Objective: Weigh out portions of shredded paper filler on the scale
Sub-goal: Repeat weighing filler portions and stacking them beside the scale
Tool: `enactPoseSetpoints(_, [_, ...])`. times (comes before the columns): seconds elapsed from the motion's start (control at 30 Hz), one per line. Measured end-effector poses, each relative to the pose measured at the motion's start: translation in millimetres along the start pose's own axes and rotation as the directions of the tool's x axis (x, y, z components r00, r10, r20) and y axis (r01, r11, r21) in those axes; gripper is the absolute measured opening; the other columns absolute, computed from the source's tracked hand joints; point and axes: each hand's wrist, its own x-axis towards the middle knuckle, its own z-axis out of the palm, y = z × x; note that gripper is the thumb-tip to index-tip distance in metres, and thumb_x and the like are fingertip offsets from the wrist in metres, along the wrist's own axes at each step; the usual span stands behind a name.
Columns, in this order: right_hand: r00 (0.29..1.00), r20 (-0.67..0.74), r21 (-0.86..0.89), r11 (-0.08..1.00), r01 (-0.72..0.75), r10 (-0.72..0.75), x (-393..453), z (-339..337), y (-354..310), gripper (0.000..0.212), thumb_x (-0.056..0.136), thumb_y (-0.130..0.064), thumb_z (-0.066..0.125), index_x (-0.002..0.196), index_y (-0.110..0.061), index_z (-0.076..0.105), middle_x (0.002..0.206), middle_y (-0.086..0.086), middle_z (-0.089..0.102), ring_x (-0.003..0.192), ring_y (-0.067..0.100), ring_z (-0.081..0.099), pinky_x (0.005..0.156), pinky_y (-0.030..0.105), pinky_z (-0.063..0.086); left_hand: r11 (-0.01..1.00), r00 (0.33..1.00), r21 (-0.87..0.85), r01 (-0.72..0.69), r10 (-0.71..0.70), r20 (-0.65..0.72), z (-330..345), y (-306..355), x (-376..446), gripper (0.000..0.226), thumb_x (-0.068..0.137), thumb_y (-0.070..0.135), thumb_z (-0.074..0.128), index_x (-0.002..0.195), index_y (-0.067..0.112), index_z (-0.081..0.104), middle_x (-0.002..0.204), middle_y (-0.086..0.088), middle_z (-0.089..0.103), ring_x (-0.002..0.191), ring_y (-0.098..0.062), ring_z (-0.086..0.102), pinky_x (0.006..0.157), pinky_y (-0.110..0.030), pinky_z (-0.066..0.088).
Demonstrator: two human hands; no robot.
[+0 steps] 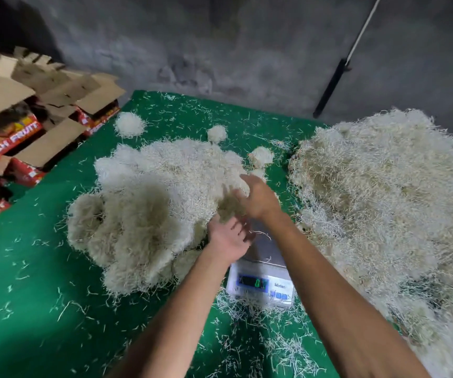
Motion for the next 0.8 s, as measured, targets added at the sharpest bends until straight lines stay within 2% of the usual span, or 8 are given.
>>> enactPoseSetpoints(0.13, [0.992, -0.041, -0.023, 0.992, -0.122, 0.121, -26.9, 17.0, 77.7, 0.030, 0.101, -0.038, 0.054, 0.123, -0.019, 0.065, 0.118, 0.015, 0.071, 0.108, 0.033, 0.067, 0.090, 0.039, 0.055, 0.995, 0.999, 0.087, 0.047, -0.047, 0.005, 13.4, -24.1, 23.4, 0.065, 0.105, 0.056, 0.027, 0.146, 0.010, 0.049, 0.151, -0.012, 0.050, 0.144, -0.028, 0.040, 0.123, -0.049, 0.023])
enactPoseSetpoints(0.27, [0.974, -0.153, -0.072, 0.981, -0.178, 0.166, -51.8, 13.3, 160.6, 0.033, 0.096, -0.022, 0.062, 0.128, -0.018, 0.065, 0.121, 0.011, 0.068, 0.110, 0.033, 0.066, 0.093, 0.041, 0.056, 0.947, 0.993, 0.306, 0.100, -0.114, 0.027, 43.2, -79.3, 53.9, 0.057, 0.107, 0.050, 0.032, 0.145, 0.011, 0.049, 0.149, -0.011, 0.051, 0.141, -0.027, 0.043, 0.122, -0.048, 0.026])
enactPoseSetpoints(0.37, [0.959, -0.197, -0.207, 0.948, -0.242, 0.201, -53.0, 11.2, 221.6, 0.060, 0.093, -0.027, 0.071, 0.147, -0.018, 0.047, 0.157, 0.008, 0.041, 0.140, 0.034, 0.046, 0.113, 0.043, 0.042, 0.851, 0.992, 0.521, 0.069, -0.113, 0.052, 66.4, -121.3, 77.0, 0.053, 0.108, 0.043, 0.037, 0.150, 0.012, 0.043, 0.152, -0.010, 0.047, 0.139, -0.027, 0.044, 0.120, -0.046, 0.030])
enactPoseSetpoints(0.47, [0.979, -0.054, -0.395, 0.896, -0.202, 0.197, -44.9, 16.6, 272.6, 0.083, 0.101, -0.049, 0.053, 0.162, -0.017, 0.008, 0.170, 0.007, 0.002, 0.156, 0.033, 0.009, 0.125, 0.051, 0.009, 0.703, 0.995, 0.710, -0.033, -0.046, 0.092, 88.0, -152.3, 102.9, 0.047, 0.108, 0.031, 0.043, 0.151, 0.013, 0.039, 0.156, -0.009, 0.041, 0.137, -0.025, 0.045, 0.116, -0.041, 0.036])
enactPoseSetpoints(0.53, [0.971, 0.039, -0.320, 0.924, -0.211, 0.235, -48.7, 30.5, 295.0, 0.086, 0.100, -0.051, 0.054, 0.162, -0.018, 0.004, 0.170, 0.009, 0.005, 0.155, 0.034, 0.016, 0.124, 0.054, 0.020, 0.553, 0.987, 0.817, -0.160, 0.068, 0.147, 101.4, -163.6, 123.6, 0.043, 0.106, 0.027, 0.050, 0.148, 0.020, 0.044, 0.154, -0.007, 0.043, 0.133, -0.023, 0.047, 0.114, -0.041, 0.038])
enactPoseSetpoints(0.63, [0.963, -0.002, -0.099, 0.958, -0.270, 0.271, -73.8, 59.5, 311.4, 0.071, 0.100, -0.044, 0.058, 0.158, -0.020, 0.027, 0.165, 0.006, 0.029, 0.139, 0.026, 0.048, 0.110, 0.047, 0.047, 0.220, 0.942, 0.917, -0.334, 0.125, 0.313, 117.8, -171.9, 162.0, 0.040, 0.104, 0.027, 0.053, 0.144, 0.024, 0.051, 0.148, -0.001, 0.050, 0.131, -0.021, 0.051, 0.107, -0.034, 0.043])
enactPoseSetpoints(0.73, [0.948, -0.132, 0.177, 0.948, -0.264, 0.289, -105.4, 84.3, 321.6, 0.061, 0.099, -0.034, 0.063, 0.153, -0.025, 0.037, 0.158, -0.001, 0.041, 0.136, 0.020, 0.051, 0.113, 0.042, 0.044, -0.153, 0.898, 0.895, -0.418, 0.076, 0.433, 121.7, -186.8, 198.0, 0.041, 0.104, 0.036, 0.053, 0.144, 0.028, 0.050, 0.150, -0.001, 0.048, 0.127, -0.020, 0.055, 0.101, -0.036, 0.046])
enactPoseSetpoints(0.8, [0.923, -0.175, 0.353, 0.897, -0.266, 0.343, -121.3, 90.1, 322.0, 0.066, 0.098, -0.037, 0.063, 0.156, -0.022, 0.035, 0.151, 0.000, 0.049, 0.134, 0.016, 0.050, 0.115, 0.038, 0.040, -0.419, 0.904, 0.830, -0.368, 0.049, 0.425, 109.1, -205.9, 213.0, 0.047, 0.102, 0.042, 0.053, 0.145, 0.026, 0.048, 0.152, -0.003, 0.045, 0.135, -0.025, 0.046, 0.111, -0.044, 0.037])
